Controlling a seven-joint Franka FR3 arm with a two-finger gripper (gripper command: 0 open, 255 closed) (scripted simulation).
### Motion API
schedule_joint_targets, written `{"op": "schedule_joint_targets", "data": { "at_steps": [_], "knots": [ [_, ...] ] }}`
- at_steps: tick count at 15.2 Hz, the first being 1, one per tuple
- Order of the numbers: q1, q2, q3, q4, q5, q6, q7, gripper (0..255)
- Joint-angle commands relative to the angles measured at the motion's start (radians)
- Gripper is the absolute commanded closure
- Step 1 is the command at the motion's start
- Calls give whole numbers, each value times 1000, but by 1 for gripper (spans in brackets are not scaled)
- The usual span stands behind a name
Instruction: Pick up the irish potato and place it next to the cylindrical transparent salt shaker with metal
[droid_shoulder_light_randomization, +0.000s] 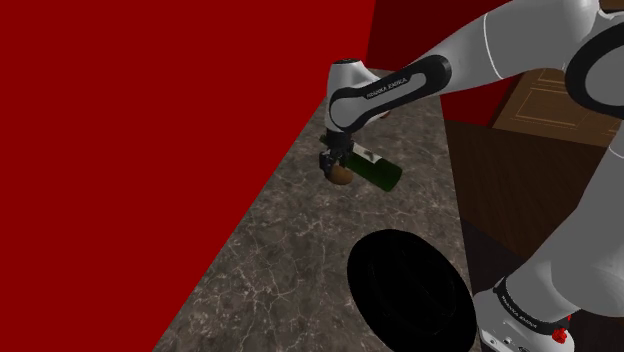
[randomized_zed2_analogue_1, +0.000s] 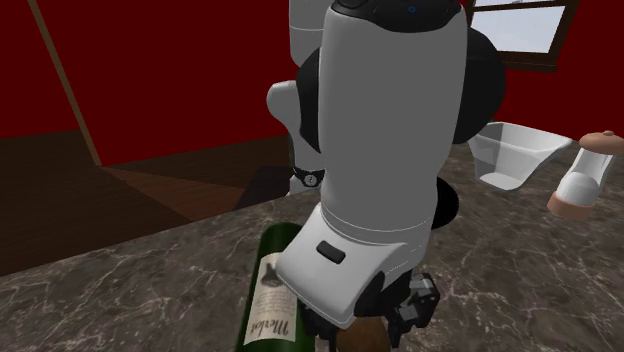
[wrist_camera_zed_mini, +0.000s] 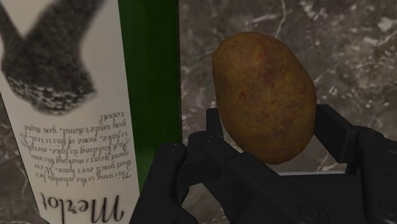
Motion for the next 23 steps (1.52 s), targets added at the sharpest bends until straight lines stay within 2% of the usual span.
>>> {"op": "schedule_joint_targets", "data": {
  "at_steps": [1, 23],
  "knots": [
    [-2, 12, -3, -18, 1, 0, 1, 255],
    [-13, -90, -4, 143, 6, -263, -3, 255]
  ]
}}
